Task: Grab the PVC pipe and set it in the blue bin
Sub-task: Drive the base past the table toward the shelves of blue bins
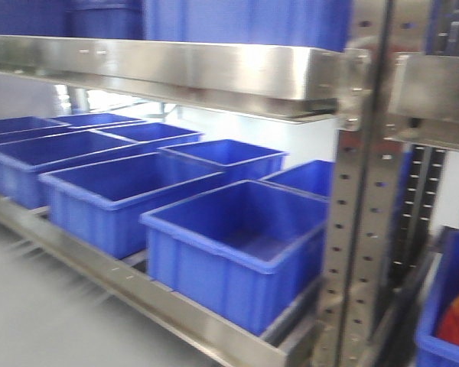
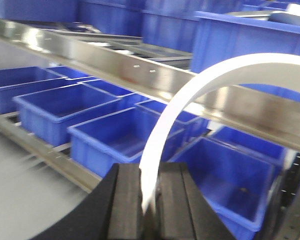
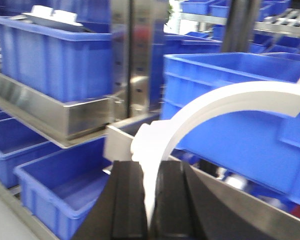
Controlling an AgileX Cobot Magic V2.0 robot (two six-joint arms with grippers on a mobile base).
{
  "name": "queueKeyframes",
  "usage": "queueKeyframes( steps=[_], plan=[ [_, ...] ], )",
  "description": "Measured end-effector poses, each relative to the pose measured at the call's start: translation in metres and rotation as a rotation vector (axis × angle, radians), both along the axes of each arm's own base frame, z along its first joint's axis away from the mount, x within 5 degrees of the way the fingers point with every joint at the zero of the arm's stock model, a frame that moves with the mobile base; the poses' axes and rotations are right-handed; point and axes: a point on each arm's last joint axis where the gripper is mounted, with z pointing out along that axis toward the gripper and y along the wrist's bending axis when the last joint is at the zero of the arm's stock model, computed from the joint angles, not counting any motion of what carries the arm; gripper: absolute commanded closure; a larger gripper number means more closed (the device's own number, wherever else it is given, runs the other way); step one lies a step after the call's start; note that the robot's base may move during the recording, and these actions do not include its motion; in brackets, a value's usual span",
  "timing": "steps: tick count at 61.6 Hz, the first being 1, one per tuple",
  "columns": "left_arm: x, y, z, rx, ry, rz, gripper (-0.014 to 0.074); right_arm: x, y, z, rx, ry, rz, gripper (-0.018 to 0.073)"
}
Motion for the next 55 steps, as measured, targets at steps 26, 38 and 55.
queueKeyframes(
  steps=[26,38,55],
  plan=[
    [0.0,0.0,0.0,0.0,0.0,0.0,0.0707,0.0,0.0,0.0,0.0,0.0,0.0,0.0728],
    [0.0,0.0,0.0,0.0,0.0,0.0,0.0707,0.0,0.0,0.0,0.0,0.0,0.0,0.0728],
    [0.0,0.0,0.0,0.0,0.0,0.0,0.0707,0.0,0.0,0.0,0.0,0.0,0.0,0.0728]
  ],
)
